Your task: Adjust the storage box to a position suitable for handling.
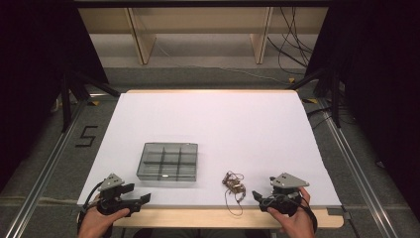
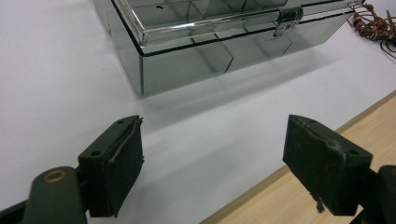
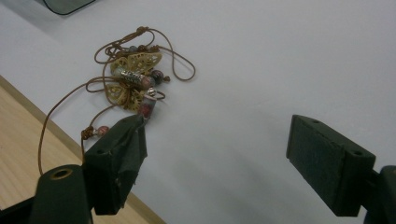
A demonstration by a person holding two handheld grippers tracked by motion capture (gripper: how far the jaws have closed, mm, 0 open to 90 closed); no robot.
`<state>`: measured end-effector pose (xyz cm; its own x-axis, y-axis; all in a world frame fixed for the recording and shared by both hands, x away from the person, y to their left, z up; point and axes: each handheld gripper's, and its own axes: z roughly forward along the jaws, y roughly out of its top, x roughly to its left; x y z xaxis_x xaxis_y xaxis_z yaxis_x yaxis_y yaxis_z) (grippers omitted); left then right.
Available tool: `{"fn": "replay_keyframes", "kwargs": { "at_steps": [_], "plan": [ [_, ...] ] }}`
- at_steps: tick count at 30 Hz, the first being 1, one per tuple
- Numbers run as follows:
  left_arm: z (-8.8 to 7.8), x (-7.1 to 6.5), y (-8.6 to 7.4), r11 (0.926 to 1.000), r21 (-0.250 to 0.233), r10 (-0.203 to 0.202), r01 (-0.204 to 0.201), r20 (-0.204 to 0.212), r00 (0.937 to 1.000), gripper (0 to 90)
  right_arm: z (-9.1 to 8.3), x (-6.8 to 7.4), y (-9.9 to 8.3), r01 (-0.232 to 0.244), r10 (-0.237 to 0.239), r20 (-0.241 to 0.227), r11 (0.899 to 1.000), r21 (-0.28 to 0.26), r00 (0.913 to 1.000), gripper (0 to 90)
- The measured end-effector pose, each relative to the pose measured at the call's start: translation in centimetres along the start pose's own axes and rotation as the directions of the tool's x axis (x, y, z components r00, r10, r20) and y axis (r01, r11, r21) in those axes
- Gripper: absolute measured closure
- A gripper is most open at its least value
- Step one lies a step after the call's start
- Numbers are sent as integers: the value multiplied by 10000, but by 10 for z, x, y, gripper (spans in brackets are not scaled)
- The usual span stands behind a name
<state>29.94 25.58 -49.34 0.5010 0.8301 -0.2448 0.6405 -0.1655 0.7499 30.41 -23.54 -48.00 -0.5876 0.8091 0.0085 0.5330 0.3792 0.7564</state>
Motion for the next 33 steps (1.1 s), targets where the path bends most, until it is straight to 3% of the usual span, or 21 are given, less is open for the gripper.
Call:
{"fn": "replay_keyframes", "kwargs": {
  "at_steps": [3,5,8,9,11,17,19,20,22,25,26,28,29,30,31,32,33],
  "plan": [
    [0,0,0,10000,37,-28,28,-22,10000,205,0,-2,0,-154,154,-289,9999,16,9995,205],
    [0,0,0,10000,14,13,-13,-45,10000,205,1,-1,0,-103,103,-14,9999,-107,9999,201],
    [-1,0,0,10000,36,43,-42,-81,10000,208,0,-2,0,-160,159,-260,9999,-47,9995,200],
    [-1,0,0,10000,34,35,-35,-84,10000,210,0,-2,0,-35,33,-197,9999,-98,9998,198],
    [0,0,0,10000,-31,-14,14,-28,10000,221,-2,-1,0,-342,342,62,9994,-87,9994,198],
    [-1,1,0,10000,-52,21,-21,-85,10000,276,-1,-3,1,-227,229,71,9994,-254,9997,206],
    [-2,1,0,9999,-113,6,-7,-149,9999,294,-1,-1,1,-428,430,67,9987,-272,9991,215],
    [-2,2,0,9999,-131,24,-26,-170,9999,307,-1,-5,2,-122,116,-225,9996,-253,9997,220],
    [-2,3,0,9997,-215,82,-86,-193,9998,329,-2,-3,3,-179,182,77,9993,-339,9998,231],
    [-3,2,0,9998,-204,38,-45,-339,9994,347,-2,-4,5,-136,139,79,9990,-433,9999,242],
    [-4,3,1,9995,-182,256,-264,-449,9987,357,-1,-5,6,-93,99,119,9987,-503,9999,242],
    [-5,3,1,9993,-210,299,-308,-414,9987,378,-1,-6,9,-114,121,117,9986,-514,9999,244],
    [-6,4,1,9992,-213,333,-344,-462,9984,384,-1,-2,10,-648,651,49,9968,-460,9979,251],
    [-6,4,1,9992,-213,333,-344,-462,9984,390,0,-7,12,-181,180,-27,9979,-623,9998,271],
    [-10,8,2,9978,96,663,-659,-491,9966,398,1,-7,13,-96,97,4,9975,-699,10000,321],
    [-8,6,2,9994,-271,193,-208,-528,9984,407,1,-7,15,-130,127,-56,9977,-664,9999,371],
    [-11,9,3,9981,84,610,-606,-555,9966,413,2,-6,17,-110,102,-116,9971,-749,9999,382]
  ]
}}
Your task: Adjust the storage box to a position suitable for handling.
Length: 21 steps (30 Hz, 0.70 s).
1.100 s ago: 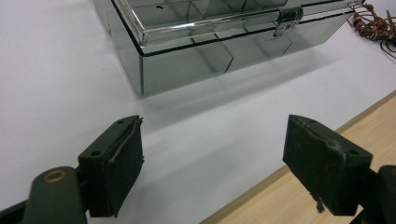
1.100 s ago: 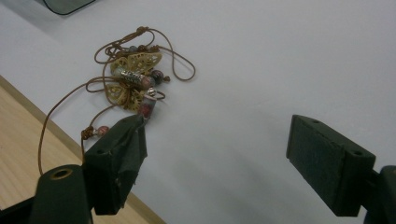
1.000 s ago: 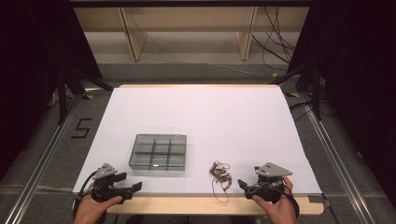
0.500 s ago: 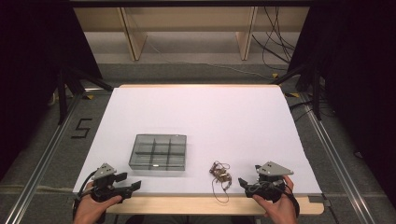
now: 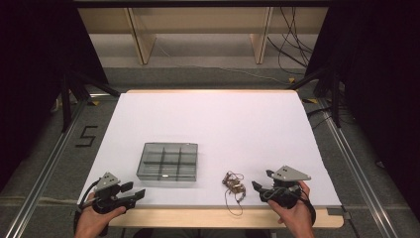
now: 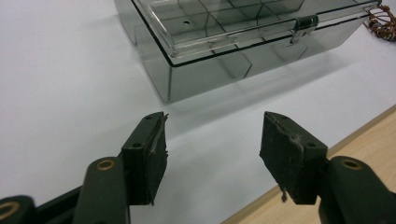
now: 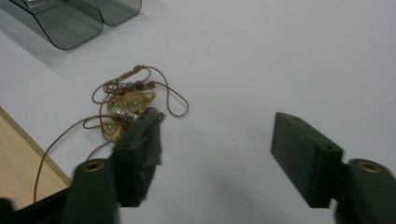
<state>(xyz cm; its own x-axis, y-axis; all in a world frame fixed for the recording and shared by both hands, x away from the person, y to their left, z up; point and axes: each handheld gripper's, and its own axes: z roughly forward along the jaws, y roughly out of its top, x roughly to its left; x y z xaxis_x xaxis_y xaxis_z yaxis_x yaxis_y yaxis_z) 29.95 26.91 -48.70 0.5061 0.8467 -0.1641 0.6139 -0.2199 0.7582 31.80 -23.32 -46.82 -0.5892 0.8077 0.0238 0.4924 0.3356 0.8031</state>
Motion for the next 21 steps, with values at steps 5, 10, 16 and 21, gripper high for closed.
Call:
{"fn": "replay_keyframes", "kwargs": {
  "at_steps": [5,10,16,21],
  "plan": [
    [-1,1,1,9993,-340,-164,164,4,9999,483,3,0,8,-2,-5,-230,9996,-265,9997,472],
    [1,5,3,9992,-346,-195,183,-349,9992,577,13,2,17,285,-294,-578,9995,-163,9979,566],
    [5,18,11,9996,-232,-150,133,-754,9970,715,33,9,35,945,-949,-926,9955,-80,9912,690],
    [11,33,19,9994,-263,-230,204,-1012,9946,847,51,19,52,1233,-1232,-1195,9924,-67,9852,792]
  ]
}}
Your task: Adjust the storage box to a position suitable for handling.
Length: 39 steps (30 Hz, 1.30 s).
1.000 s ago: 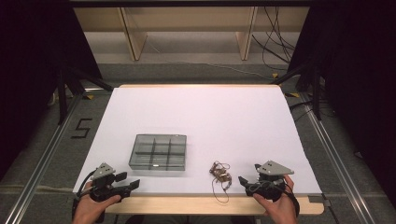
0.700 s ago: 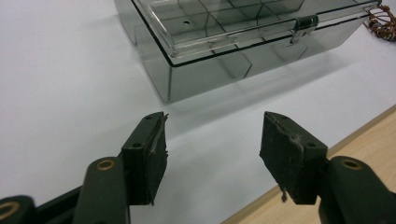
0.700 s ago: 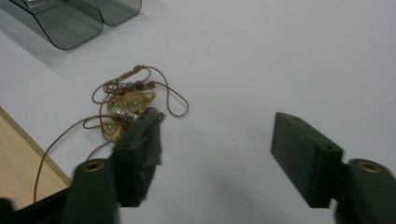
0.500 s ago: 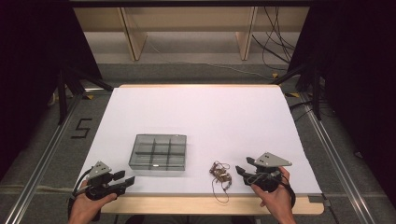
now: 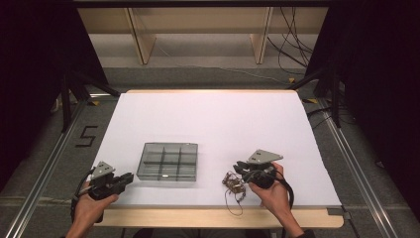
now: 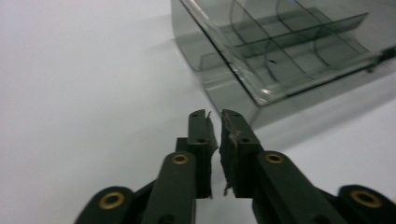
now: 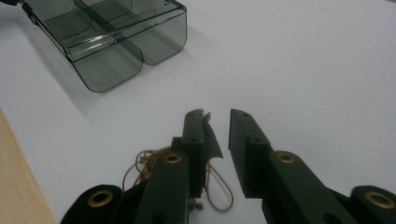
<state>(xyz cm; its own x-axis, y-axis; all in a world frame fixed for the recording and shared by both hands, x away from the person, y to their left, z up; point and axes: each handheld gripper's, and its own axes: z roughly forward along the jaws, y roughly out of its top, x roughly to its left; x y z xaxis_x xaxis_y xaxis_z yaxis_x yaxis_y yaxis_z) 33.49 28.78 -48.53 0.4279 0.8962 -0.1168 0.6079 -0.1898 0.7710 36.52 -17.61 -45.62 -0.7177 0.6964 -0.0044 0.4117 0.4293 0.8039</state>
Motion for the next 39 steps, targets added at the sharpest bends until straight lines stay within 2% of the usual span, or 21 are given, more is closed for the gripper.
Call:
{"fn": "replay_keyframes", "kwargs": {
  "at_steps": [2,3,6,9,11,17,18,19,21,27,28,30,31,32,33,34,35,36,37,38,39],
  "plan": [
    [3,7,3,9996,255,96,-94,-109,9999,873,6,3,6,-38,36,-213,10000,-87,9998,823],
    [6,8,5,9998,187,14,-11,-156,9999,884,10,3,10,41,-42,-344,10000,-40,9994,837],
    [11,11,8,9998,173,-93,94,-69,9999,891,20,7,17,32,-26,-475,9999,112,9989,866],
    [18,16,18,9997,259,32,-34,81,10000,891,31,10,25,44,-16,-703,9992,398,9975,874],
    [23,17,22,9999,161,-17,14,164,9999,891,40,11,29,74,-35,-727,9986,529,9974,874],
    [37,22,29,9993,371,-13,10,83,10000,892,63,16,41,395,-319,-815,9947,944,9962,874],
    [37,22,29,9993,371,-13,10,83,10000,892,68,18,42,215,-150,-716,9956,912,9973,873],
    [39,21,30,9991,420,-46,40,146,9999,892,71,18,43,463,-400,-683,9945,936,9969,873],
    [40,19,31,9987,495,142,-153,214,9997,892,73,18,46,309,-219,-749,9923,1201,9970,873],
    [47,14,32,9976,615,300,-329,474,9984,892,85,23,49,234,-129,-855,9921,1234,9963,873],
    [47,14,32,9976,615,300,-329,474,9984,892,85,23,50,366,-231,-949,9892,1423,9952,873],
    [48,15,31,9981,564,209,-239,543,9983,892,88,26,49,175,-65,-812,9906,1355,9967,873],
    [50,13,31,9993,363,-96,78,508,9987,892,91,27,50,333,-198,-971,9897,1391,9951,873],
    [50,13,31,9993,363,-96,78,508,9987,892,91,27,50,333,-198,-971,9897,1391,9951,873],
    [49,15,29,9992,378,-148,120,741,9971,892,93,27,51,622,-444,-1185,9866,1507,9920,873],
    [50,15,28,9994,297,-173,149,842,9963,892,93,28,51,476,-287,-1220,9868,1549,9921,873],
    [49,15,28,9988,474,-134,94,855,9962,893,93,28,51,339,-150,-1171,9863,1616,9930,873],
    [50,13,28,9994,329,-156,129,843,9963,893,93,27,51,611,-415,-1276,9863,1530,9910,873],
    [50,12,28,9988,490,-45,1,887,9960,892,93,27,51,584,-392,-1244,9862,1548,9915,873],
    [51,10,28,9993,347,-134,101,963,9953,892,95,27,50,576,-409,-1161,9878,1444,9924,873],
    [50,8,29,9987,498,46,-97,1005,9949,892,94,27,50,508,-303,-1259,9853,1631,9916,873]
  ]
}}
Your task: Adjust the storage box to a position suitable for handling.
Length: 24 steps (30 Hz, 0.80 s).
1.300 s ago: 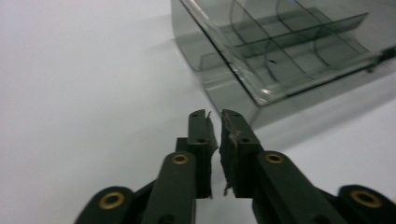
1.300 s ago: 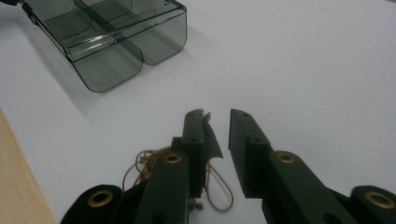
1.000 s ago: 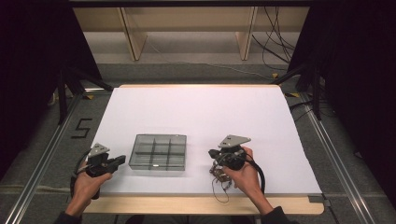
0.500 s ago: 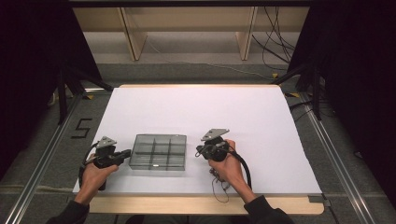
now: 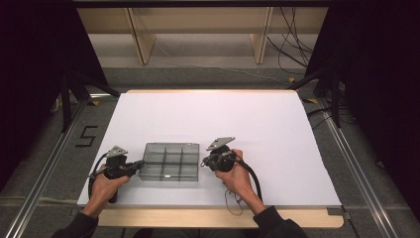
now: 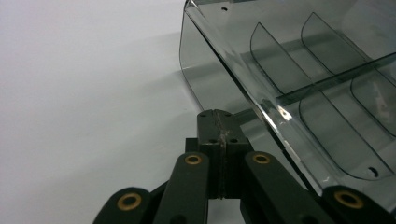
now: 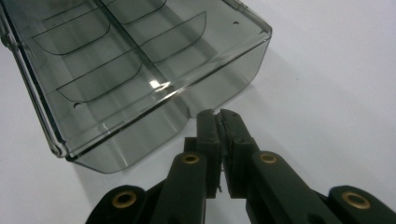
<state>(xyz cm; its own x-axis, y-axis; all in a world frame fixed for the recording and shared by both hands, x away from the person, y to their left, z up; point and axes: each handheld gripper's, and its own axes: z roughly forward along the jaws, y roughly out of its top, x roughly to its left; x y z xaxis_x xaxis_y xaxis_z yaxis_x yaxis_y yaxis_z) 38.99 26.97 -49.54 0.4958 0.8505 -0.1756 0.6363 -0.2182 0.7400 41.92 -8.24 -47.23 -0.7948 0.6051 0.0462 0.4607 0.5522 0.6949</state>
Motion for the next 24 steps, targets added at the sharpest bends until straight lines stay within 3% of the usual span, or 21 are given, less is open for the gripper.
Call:
{"fn": "replay_keyframes", "kwargs": {
  "at_steps": [2,4,7,9,11,14,17,19,21,22,23,24],
  "plan": [
    [4,-7,0,9994,-303,-188,191,98,9998,892,2,-1,-1,-44,45,-41,10000,73,10000,873],
    [4,-8,1,9997,-27,225,-225,131,9997,892,3,-2,-3,-90,90,-40,9999,88,10000,875],
    [6,-12,1,9997,-257,28,-25,149,9999,892,4,-5,-6,-97,96,4,9999,135,10000,875],
    [4,-13,1,9998,-22,197,-197,146,9997,893,1,-5,-6,-280,282,-91,9994,192,9996,880],
    [6,-15,0,9996,-293,5,-1,149,9999,893,1,-4,-6,-365,365,-62,9993,39,9993,886],
    [4,-17,-1,9995,-20,316,-316,309,9990,893,-3,-2,-7,-248,248,168,9997,11,9996,900],
    [5,-20,-3,9996,-218,197,-191,286,9994,893,-7,-2,-9,-216,216,0,9997,99,9998,900],
    [4,-24,-3,9992,-120,374,-370,295,9989,893,-10,-1,-11,-188,187,92,9998,114,9998,900],
    [4,-26,-4,9991,-220,362,-355,333,9988,893,-10,0,-13,-301,302,232,9995,-29,9993,900],
    [5,-29,-4,9990,-321,330,-316,440,9985,893,-13,0,-13,-387,385,158,9991,150,9991,900],
    [4,-29,-4,9988,-204,459,-451,423,9980,893,-13,-2,-15,-252,252,183,9997,39,9995,900],
    [5,-31,-4,9991,-261,354,-342,447,9984,893,-13,-2,-16,-355,357,237,9993,-84,9991,900]
  ]
}}
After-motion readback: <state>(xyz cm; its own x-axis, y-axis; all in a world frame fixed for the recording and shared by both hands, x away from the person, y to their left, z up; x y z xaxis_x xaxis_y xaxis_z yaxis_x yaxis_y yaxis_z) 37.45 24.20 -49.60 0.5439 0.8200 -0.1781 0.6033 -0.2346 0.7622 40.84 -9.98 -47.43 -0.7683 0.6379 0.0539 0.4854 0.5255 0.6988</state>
